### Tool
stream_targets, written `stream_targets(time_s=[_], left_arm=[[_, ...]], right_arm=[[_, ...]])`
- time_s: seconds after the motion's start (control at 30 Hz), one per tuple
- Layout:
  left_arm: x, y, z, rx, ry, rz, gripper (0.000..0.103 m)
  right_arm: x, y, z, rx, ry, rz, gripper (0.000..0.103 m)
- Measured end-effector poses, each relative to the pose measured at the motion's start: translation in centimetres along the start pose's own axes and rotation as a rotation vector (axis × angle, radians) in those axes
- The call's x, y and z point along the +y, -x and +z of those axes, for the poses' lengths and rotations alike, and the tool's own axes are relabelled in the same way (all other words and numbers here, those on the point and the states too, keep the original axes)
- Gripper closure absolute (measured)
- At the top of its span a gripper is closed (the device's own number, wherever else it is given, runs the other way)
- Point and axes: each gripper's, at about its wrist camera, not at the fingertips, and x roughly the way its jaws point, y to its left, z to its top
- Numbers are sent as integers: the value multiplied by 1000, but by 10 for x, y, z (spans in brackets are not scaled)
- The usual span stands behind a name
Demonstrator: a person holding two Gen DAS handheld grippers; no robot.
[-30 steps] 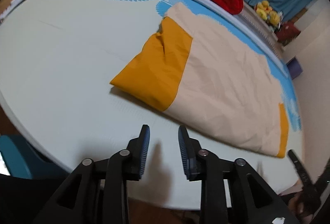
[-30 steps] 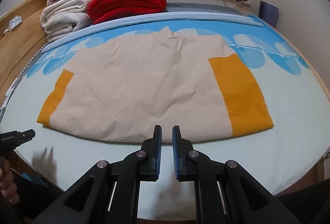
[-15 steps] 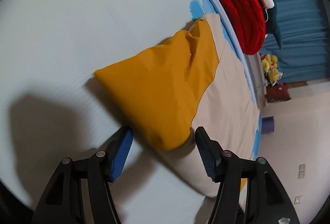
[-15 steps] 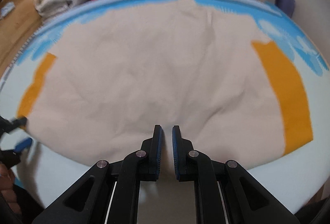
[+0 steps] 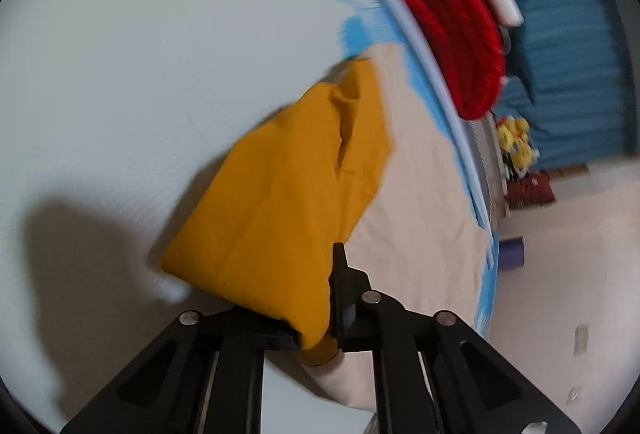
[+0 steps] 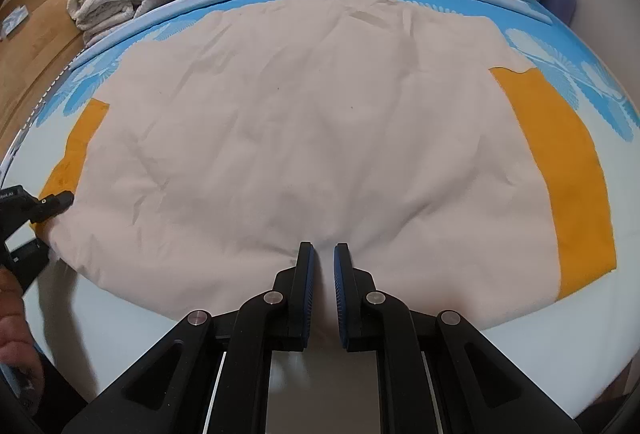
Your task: Fold large clothes
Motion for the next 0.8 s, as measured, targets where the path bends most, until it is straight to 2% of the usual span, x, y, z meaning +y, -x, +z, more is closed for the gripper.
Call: stream_targets(time_s=[0.07,0.2,0.33,0.43,0.5,0.53,0.57,0.6,0.73,0.8], left_arm=[[-28,26,1,-32,-125,52,95],[-54,78,1,-85,-248,110,95],[-65,135,-7,-151,-417,174,95],[-60,163,-19,-207,-515,212,95],[-52,171,-24,-239,-528,222,95],[-44,170,-26,-230,-514,214,95],[-40,165,-28,-221,-510,229,95],[-39,162,-29,-227,-507,259,95],[-48,160,-31,-253,-521,236,95],[-56,161,-37,-256,-535,217,95]], right_arm=[[2,13,2,-40,-13,-5,91],[24,42,-2,-125,-15,-2,91],[74,73,-23,-209,47,31,91],[113,78,-38,-244,110,50,91],[135,60,-42,-186,173,60,91],[146,40,-43,-100,223,67,91],[158,16,-45,32,283,82,91],[162,8,-44,82,322,95,91],[136,41,-10,68,297,176,91],[109,75,14,-1,268,199,90]])
